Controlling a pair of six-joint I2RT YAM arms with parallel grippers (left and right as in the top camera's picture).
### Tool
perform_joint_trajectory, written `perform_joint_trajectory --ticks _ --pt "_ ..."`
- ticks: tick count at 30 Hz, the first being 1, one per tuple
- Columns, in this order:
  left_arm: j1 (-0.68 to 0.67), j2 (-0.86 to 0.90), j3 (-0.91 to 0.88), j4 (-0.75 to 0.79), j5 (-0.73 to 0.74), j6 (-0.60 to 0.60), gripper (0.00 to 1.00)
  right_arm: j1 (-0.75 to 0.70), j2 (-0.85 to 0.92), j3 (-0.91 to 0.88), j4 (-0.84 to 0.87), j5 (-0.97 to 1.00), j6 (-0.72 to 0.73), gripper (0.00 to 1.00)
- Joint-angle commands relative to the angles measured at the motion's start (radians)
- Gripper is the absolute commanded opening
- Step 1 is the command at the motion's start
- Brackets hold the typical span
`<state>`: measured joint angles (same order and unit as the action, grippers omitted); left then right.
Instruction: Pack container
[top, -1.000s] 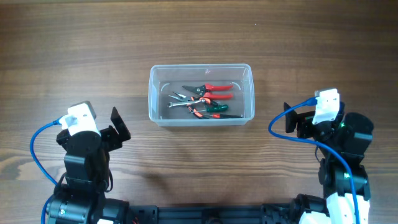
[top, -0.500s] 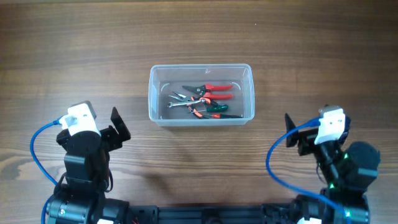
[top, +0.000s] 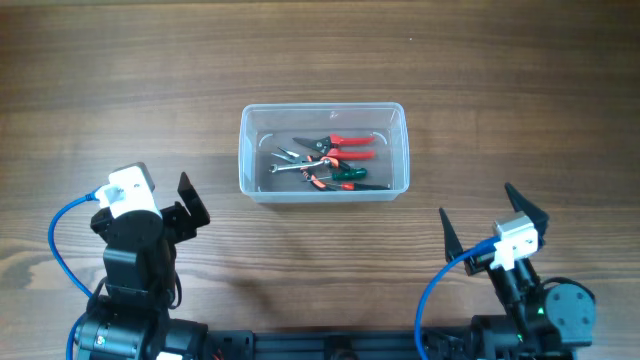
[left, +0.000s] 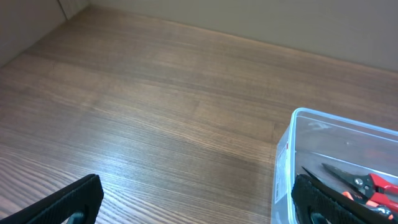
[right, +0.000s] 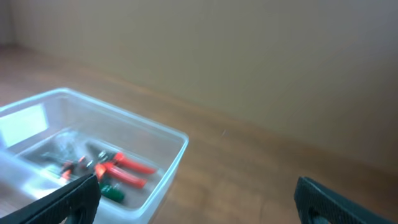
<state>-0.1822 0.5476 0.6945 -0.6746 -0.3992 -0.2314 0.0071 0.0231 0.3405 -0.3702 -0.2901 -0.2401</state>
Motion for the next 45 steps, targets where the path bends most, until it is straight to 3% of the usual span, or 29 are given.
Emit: perform_joint_trajectory --ticks 1,8,12,16,45 --pt "0.006 -0.004 -0.008 0.0 -0.014 -0.016 1.0 0.007 -0.021 -0.109 0.158 0.051 -0.007 1.0" --pt "0.006 -0.004 -0.008 0.0 -0.014 -0.016 1.0 0.007 -0.021 -0.253 0.39 0.155 0.008 1.0" --pt "0.006 -0.004 -0.008 0.0 -0.014 -0.016 1.0 0.007 -0.021 -0.275 0.367 0.206 0.014 1.0" --pt "0.006 -0.004 -0.008 0.0 -0.014 -0.016 1.0 0.007 -0.021 -0.295 0.317 0.258 0.117 1.0" --pt "0.006 -0.004 -0.008 0.0 -0.014 -0.016 1.0 0.007 -0.021 -0.303 0.302 0.238 0.123 1.0"
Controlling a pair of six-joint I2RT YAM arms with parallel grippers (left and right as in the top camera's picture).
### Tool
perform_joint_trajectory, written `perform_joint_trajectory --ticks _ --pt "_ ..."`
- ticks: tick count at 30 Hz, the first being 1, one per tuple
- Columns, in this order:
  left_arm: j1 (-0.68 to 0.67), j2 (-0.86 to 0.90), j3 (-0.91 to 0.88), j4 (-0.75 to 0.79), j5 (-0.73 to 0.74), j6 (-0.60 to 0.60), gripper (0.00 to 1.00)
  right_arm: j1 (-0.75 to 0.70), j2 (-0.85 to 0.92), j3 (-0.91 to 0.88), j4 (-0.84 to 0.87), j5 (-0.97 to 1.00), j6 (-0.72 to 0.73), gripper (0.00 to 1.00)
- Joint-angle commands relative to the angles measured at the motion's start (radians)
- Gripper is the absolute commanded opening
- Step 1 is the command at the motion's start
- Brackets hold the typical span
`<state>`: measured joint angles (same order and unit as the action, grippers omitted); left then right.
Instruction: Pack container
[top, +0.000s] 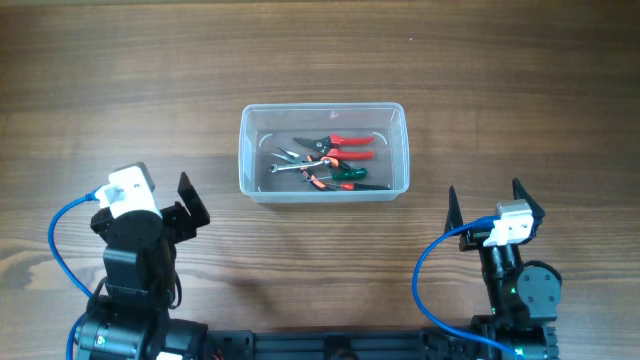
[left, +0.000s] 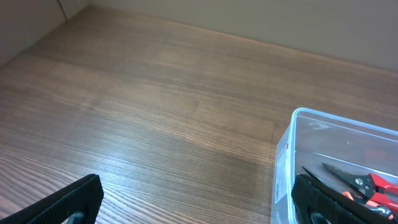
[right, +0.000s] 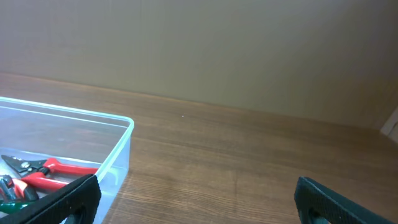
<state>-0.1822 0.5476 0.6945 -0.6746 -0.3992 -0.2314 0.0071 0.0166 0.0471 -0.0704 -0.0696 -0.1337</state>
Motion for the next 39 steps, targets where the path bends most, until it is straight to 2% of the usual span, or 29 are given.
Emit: perform_joint_trajectory --ticks 1,10,11,16,21,25,29,36,39 --pt "0.006 -0.004 -0.008 0.0 -0.014 -0.016 1.0 0.007 -0.014 -0.01 0.002 0.018 0.017 1.0" --pt "0.006 -0.005 -0.008 -0.018 -0.01 -0.017 1.0 0.007 -0.014 -0.01 0.002 0.018 0.017 1.0" --pt "0.006 -0.006 -0.008 -0.028 0.009 -0.017 1.0 0.007 -0.014 -0.01 0.002 0.018 0.017 1.0" --pt "0.015 -0.121 -0.008 -0.097 0.293 -0.011 1.0 0.007 -0.014 -0.01 0.002 0.018 0.017 1.0" --pt "0.036 -0.291 -0.042 -0.134 0.339 0.027 1.0 0.007 -0.014 -0.01 0.002 0.018 0.017 1.0" --pt "0.037 -0.406 -0.126 -0.045 0.34 0.115 1.0 0.007 -0.014 -0.01 0.002 0.018 0.017 1.0" --pt "0.037 -0.479 -0.26 0.124 0.339 0.175 1.0 0.007 -0.014 -0.01 0.002 0.018 0.017 1.0" --pt "0.057 -0.521 -0.482 0.456 0.328 0.194 1.0 0.007 -0.014 -0.01 0.002 0.018 0.017 1.0" --pt "0.057 -0.536 -0.552 0.536 0.329 0.189 1.0 0.007 -0.014 -0.01 0.002 0.018 0.017 1.0"
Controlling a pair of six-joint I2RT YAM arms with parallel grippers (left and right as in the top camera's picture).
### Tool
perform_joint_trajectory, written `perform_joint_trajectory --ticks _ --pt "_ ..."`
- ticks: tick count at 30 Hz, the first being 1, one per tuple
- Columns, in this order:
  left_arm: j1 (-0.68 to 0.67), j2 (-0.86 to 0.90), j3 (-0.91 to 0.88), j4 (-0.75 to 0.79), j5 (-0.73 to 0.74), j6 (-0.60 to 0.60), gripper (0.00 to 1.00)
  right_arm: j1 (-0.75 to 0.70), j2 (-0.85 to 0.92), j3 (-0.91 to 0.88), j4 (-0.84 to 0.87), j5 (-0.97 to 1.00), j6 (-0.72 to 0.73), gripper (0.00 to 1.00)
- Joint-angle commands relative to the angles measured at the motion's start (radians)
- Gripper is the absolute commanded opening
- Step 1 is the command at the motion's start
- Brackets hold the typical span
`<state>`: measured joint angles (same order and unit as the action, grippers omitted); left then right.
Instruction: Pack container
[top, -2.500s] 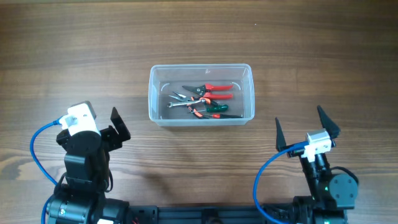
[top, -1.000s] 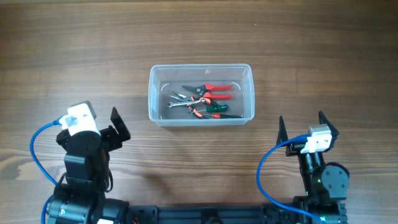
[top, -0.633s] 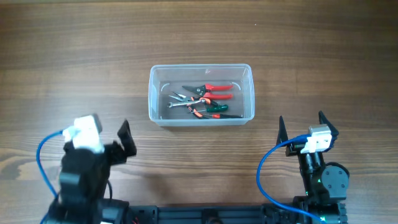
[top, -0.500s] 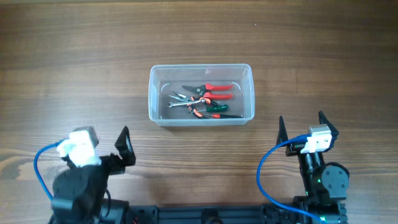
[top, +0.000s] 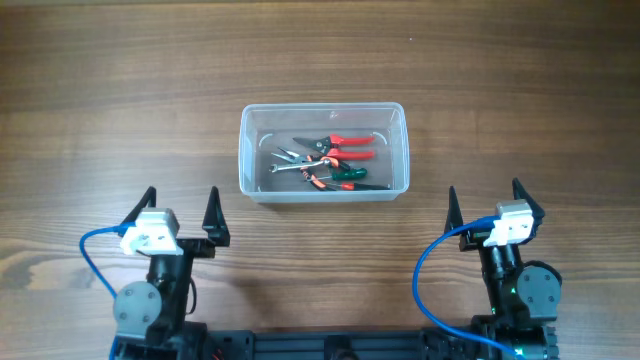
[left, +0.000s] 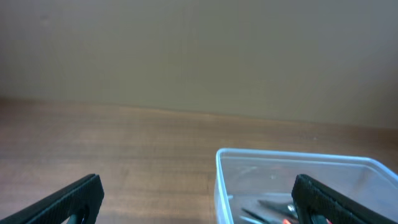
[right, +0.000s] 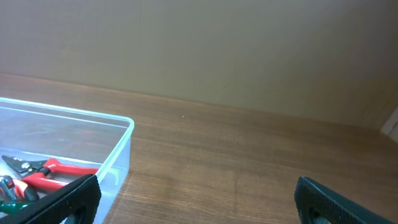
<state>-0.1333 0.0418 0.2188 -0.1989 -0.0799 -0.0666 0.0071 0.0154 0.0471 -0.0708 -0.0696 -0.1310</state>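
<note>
A clear plastic container (top: 245, 150) stands mid-table holding several hand tools: red-handled cutters (top: 338, 147), a green-handled tool (top: 350, 176) and small silver pliers. Its near left corner (left: 219, 168) shows in the left wrist view, its right corner (right: 127, 124) in the right wrist view. My left gripper (top: 178, 212) stands open at the near left, nothing between its fingers. My right gripper (top: 486, 207) stands open at the near right, also empty. Both are well short of the container.
Bare wooden tabletop (top: 120, 90) lies all round the container. A plain beige wall (right: 205, 43) rises behind the table's far edge. Blue cables loop at each arm's base near the front edge.
The left arm has drawn back and down to the near left, its gripper now facing straight ahead and level. The right arm and the container with its tools have not moved.
First both arms stood raised and angled, grippers open, the tools lying in the container. Then the right arm was folded back to its low pose at the near right. Now the left arm sits in the matching low pose at the near left.
</note>
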Motion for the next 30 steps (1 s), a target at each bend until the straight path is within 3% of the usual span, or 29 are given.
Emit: perform_joint_trajectory --ticks 1,8,13,15,22,30 --pt "0.008 -0.035 -0.091 0.066 0.009 0.009 1.0 0.007 -0.013 -0.01 0.003 0.018 0.014 1.0" --pt "0.017 -0.039 -0.161 0.003 0.014 -0.188 1.0 0.007 -0.013 -0.01 0.003 0.018 0.014 1.0" --pt "0.045 -0.039 -0.161 0.003 0.108 -0.177 1.0 0.007 -0.013 -0.01 0.003 0.018 0.014 1.0" --pt "0.055 -0.039 -0.161 0.003 0.142 -0.16 1.0 0.007 -0.013 -0.01 0.003 0.018 0.014 1.0" --pt "0.055 -0.039 -0.161 0.012 0.301 0.082 1.0 0.007 -0.013 -0.01 0.002 0.018 0.014 1.0" --pt "0.055 -0.039 -0.161 0.012 0.3 0.09 1.0 0.007 -0.013 -0.01 0.003 0.018 0.014 1.0"
